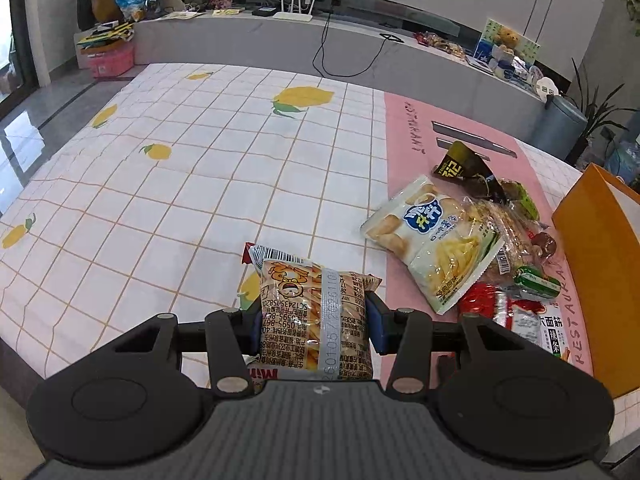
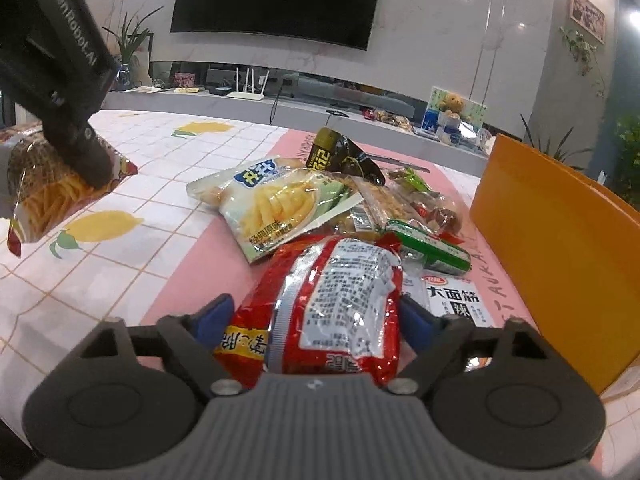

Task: Organize snacks
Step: 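Grasp the red sausage pack with the right gripper and lift it, then carry the red pack into the orange box and open the right gripper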

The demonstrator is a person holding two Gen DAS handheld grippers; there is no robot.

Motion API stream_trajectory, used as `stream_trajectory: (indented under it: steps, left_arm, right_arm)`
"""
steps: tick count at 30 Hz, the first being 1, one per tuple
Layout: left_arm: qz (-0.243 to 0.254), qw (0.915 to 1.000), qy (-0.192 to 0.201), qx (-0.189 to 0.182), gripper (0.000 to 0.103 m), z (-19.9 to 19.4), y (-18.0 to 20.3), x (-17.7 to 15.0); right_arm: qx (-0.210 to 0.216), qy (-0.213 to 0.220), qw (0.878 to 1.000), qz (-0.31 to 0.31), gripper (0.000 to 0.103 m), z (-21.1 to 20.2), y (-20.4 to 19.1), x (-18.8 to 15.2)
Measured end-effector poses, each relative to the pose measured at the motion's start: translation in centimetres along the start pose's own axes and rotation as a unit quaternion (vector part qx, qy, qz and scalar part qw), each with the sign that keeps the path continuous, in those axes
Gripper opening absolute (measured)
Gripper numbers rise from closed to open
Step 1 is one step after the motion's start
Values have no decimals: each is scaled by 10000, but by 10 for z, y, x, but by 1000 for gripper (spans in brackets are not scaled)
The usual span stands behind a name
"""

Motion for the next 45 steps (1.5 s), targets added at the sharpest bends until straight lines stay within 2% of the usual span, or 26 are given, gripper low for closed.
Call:
stream_trajectory:
  steps: [4,13,21,28,33,37,41,45]
  left_arm:
    - [101,9999,57,22,54,-2,3,-1]
    - [32,9999,142,-94,54,-6,3,3]
    - [111,9989,337,-318,54,-18,16,7]
    - [444,9957,598,-550,54,-35,46,10]
    - [484,9915,633,-1029,54,-47,78,12]
    - [591,9872,647,-1332,54,-57,105,15]
    - [762,9834,613,-1531,54,-61,130,16]
    - [787,9795,516,-1779,54,-57,155,16]
  right_arm:
    - [74,-15,9999,72,73,-1,2,2]
    - [312,151,9976,601,72,-16,18,16]
    - [912,538,9894,997,72,-49,43,36]
    - [1109,738,9811,1405,72,-79,93,63]
    - [1311,998,9754,1462,72,-110,140,91]
    - [1254,1232,9697,1699,72,-125,184,104]
    - [1550,1014,9599,2106,72,-120,231,103]
    - [1386,781,9541,2539,72,-105,268,94]
Point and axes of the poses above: each gripper's, at about its wrist camera, not at the fingertips, and z roughly the way its jaws point, y to its right, x to its top, the point moved 8 cm from there along z, roughly the way its jaws point, and after that the axes turned 4 degrees about z, right-handed, at the moved point
